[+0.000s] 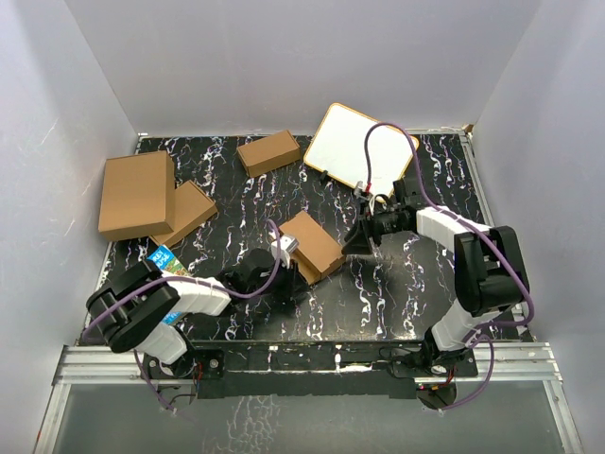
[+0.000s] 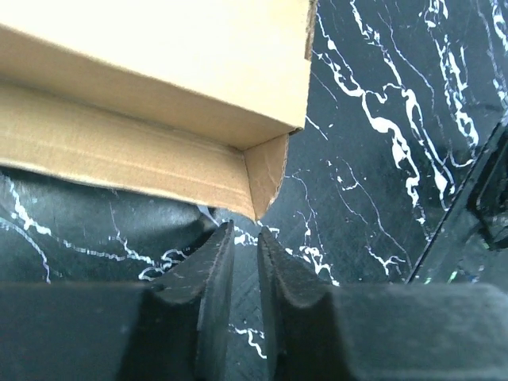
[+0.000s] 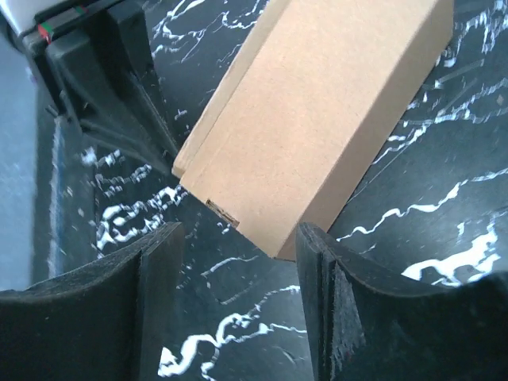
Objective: Fold the paper box
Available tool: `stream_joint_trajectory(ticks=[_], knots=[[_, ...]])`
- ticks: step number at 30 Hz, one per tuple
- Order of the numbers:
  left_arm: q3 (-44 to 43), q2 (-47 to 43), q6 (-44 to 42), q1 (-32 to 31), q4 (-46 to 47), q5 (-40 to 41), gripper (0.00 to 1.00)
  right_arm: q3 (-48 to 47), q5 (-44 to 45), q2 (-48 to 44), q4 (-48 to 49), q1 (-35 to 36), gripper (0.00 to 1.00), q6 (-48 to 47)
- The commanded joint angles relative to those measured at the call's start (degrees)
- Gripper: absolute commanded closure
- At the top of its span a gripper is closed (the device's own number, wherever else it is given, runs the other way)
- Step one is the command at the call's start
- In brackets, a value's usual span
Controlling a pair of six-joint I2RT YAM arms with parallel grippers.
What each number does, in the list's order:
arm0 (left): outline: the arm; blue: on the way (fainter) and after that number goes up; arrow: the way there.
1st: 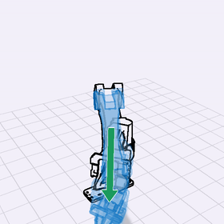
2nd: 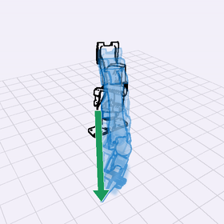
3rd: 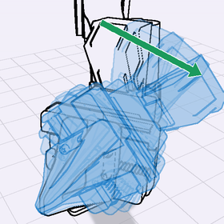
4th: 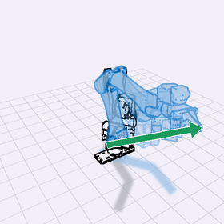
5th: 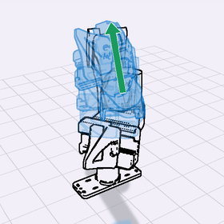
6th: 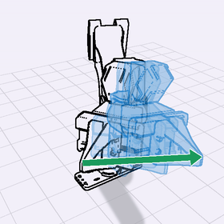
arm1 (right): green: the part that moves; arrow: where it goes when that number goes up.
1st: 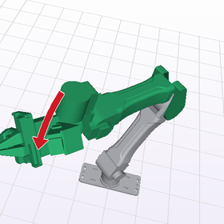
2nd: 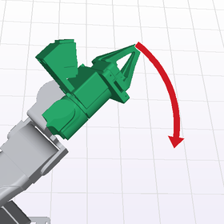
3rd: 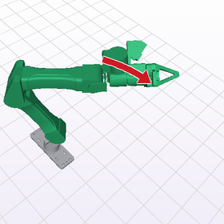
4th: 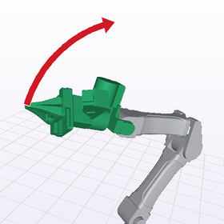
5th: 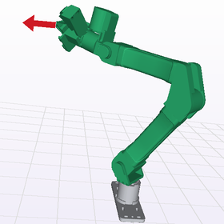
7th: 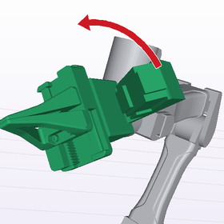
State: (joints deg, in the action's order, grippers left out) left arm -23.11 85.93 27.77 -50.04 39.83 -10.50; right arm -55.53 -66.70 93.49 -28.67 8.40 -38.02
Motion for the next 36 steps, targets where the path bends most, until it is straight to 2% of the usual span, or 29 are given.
stream_joint_trajectory(ticks=[1, 3, 5, 7, 9, 16, 20, 22, 26, 31, 36], knots=[[1.79, -6.4, 5.63, 1.2, -2.63, -1.34, 0.73, 4.7, -0.75, 2.35, 29.49, 0.01, 0.37, 37.19], [3.0, -11.86, 7.4, 1.17, -6.02, 0.55, 0.6, 5.16, 4.68, 3.37, 33.03, 0.03, 0.36, 44.63], [4.26, -17.7, 9.74, 1.27, -9.07, 2.99, 0.48, 3.87, 9.29, 5.1, 31.75, 0.12, 0.36, 48.93], [4.16, -22.42, 13.12, 1.5, -13.23, 5.87, 0.37, 2.77, 9.42, 6.99, 30.12, 0.27, 0.37, 50.1], [1.91, -24.64, 15.49, 1.9, -17.5, 7.28, 0.3, 3.33, 8.9, 8.51, 30.76, 0.69, 0.38, 51.57], [-5.17, -23.56, 27.64, 5.65, -27.95, 6.96, 0.28, 4.25, 9.65, 9.7, 31.46, 1.87, 0.44, 54.08], [-3.16, -23.19, 43.49, 6.42, -24.87, 5.7, 0.27, 5.84, 9.64, 10.0, 33.99, 1.91, 0.48, 57.16], [-1.0, -22.58, 48.96, 4.83, -22.34, 7.25, 0.27, 6.61, 9.98, 9.61, 34.64, 1.97, 0.49, 58.09], [-0.02, -22.29, 51.41, -0.61, -21.11, 16.94, 0.25, 8.64, 10.67, 8.48, 36.6, 2.23, 0.51, 60.09], [1.81, -16.56, 55.26, -3.96, -13.71, 21.33, 0.17, 9.35, 10.22, 9.73, 37.8, 3.29, 0.54, 61.55], [2.19, -12.98, 56.36, -6.16, -9.18, 26.93, 0.16, 9.28, 10.27, 10.2, 37.8, 3.77, 0.54, 61.57]])
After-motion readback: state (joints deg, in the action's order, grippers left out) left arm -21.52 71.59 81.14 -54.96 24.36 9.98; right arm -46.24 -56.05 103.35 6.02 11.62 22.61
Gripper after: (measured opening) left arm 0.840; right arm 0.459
